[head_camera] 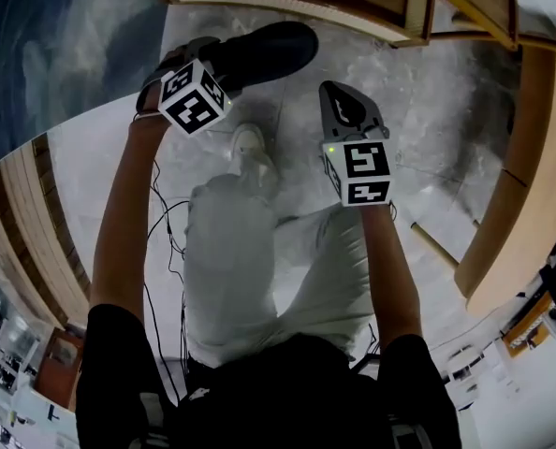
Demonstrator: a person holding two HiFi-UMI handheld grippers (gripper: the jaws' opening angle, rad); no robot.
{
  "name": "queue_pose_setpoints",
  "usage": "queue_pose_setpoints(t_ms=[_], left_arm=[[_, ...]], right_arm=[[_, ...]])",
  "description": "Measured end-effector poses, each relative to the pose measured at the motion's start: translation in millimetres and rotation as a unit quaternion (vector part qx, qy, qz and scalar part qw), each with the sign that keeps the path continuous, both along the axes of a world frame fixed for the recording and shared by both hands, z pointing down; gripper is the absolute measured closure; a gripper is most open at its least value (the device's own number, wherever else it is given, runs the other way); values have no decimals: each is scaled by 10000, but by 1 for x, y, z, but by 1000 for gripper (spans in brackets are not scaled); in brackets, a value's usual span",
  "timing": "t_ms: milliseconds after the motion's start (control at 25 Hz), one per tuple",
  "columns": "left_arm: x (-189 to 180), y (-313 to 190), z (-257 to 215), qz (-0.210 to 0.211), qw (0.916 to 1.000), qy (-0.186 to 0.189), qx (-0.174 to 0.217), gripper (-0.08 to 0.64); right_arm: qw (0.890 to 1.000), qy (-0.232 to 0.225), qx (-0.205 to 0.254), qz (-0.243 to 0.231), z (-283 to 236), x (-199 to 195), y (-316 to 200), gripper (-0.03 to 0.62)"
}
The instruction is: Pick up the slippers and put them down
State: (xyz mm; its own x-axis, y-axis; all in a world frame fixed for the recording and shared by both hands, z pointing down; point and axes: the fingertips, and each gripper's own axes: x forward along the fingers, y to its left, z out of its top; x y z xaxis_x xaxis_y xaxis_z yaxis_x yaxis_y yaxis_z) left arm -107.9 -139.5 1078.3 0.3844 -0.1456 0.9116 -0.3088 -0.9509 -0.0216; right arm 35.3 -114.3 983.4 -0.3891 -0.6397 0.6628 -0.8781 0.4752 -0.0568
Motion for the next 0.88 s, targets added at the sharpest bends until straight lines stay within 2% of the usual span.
queue_pose_setpoints(t_ms=[280,640,880], left_arm=[[-5,-3,52,35,9999,-67,96,130],[-12,0,108,27,9999,-129,76,130],[-4,5,136,40,9999,-97,17,130]], right_arm=[[9999,18,122,-69,50,-1,-7,592],[9995,217,62,-207,93,1,-3,592],[9997,146,112,-163,110,2,-5,592]])
